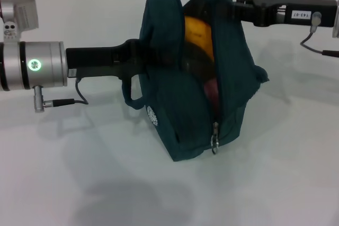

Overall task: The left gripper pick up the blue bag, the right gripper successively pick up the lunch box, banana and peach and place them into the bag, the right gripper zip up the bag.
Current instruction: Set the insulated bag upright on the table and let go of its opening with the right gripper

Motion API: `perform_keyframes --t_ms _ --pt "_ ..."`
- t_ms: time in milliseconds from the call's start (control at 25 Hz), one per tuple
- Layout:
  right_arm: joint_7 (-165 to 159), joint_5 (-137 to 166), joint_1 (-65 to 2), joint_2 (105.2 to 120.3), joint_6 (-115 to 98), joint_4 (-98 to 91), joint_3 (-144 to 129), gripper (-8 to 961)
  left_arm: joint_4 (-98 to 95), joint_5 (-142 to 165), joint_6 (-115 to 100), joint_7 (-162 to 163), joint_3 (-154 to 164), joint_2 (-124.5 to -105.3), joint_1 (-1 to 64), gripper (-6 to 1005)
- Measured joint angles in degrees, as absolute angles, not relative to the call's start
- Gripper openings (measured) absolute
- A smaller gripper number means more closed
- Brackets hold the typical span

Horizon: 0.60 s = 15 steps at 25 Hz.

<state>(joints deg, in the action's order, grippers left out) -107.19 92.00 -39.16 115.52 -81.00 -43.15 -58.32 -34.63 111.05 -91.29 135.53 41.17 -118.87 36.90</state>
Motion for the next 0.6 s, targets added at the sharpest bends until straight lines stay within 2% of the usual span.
perform_keyframes --t_ms 560,600 --pt "-105.3 91.8 -38.3 115.68 -80.8 -41.6 -58.1 249 -34.6 109.3 -91.0 134.8 40.8 -118.92 35.7 37" --pt "-105.1 91.5 -37.9 115.68 -80.7 -41.6 -57.8 290 -34.6 108.9 -91.0 134.7 40.8 -118.92 35.5 37"
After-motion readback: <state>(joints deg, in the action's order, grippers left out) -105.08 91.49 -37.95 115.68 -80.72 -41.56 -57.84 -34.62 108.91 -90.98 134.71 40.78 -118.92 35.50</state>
